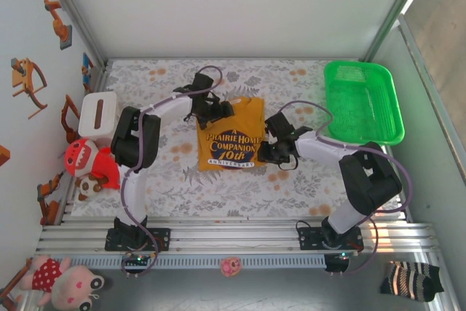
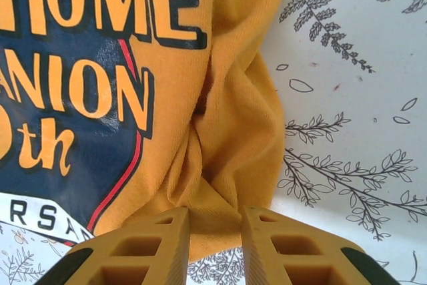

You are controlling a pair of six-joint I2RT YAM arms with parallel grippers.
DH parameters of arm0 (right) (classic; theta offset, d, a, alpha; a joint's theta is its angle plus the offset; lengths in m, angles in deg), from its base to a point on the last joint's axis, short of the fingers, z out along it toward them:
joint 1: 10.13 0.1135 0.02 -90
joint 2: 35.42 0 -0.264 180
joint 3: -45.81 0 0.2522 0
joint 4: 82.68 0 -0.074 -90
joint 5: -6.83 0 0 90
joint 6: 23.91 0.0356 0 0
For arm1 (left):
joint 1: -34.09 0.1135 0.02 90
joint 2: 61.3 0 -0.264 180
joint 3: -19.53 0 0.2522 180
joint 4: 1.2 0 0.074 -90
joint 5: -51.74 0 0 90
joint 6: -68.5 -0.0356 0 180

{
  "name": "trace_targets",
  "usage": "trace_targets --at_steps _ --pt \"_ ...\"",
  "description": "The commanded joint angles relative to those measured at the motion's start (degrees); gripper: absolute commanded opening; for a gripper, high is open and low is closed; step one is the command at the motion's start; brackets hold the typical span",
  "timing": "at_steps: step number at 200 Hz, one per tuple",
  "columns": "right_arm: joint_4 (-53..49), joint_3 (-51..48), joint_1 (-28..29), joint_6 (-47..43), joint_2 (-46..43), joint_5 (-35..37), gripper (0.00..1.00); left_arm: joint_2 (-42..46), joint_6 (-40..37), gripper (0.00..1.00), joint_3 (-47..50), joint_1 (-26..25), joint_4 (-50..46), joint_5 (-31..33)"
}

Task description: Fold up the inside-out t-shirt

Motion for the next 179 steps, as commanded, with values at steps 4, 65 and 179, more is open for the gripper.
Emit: trace_targets --at_steps 4,65,179 --pt "0.62 2.28 -0.39 0.78 -0.36 0.29 0.27 0.04 -0.19 0.84 2.07 0.17 -0.96 -0.04" --pt "0.91 2.72 -0.39 1.87 -1.06 0.71 0.37 0.56 0.07 0.84 4.53 0.84 0.02 0.33" --pt "1.57 -3.79 -0.65 3.46 -3.19 1.81 0.0 -0.76 2.93 0.78 7.93 3.63 -0.49 2.25"
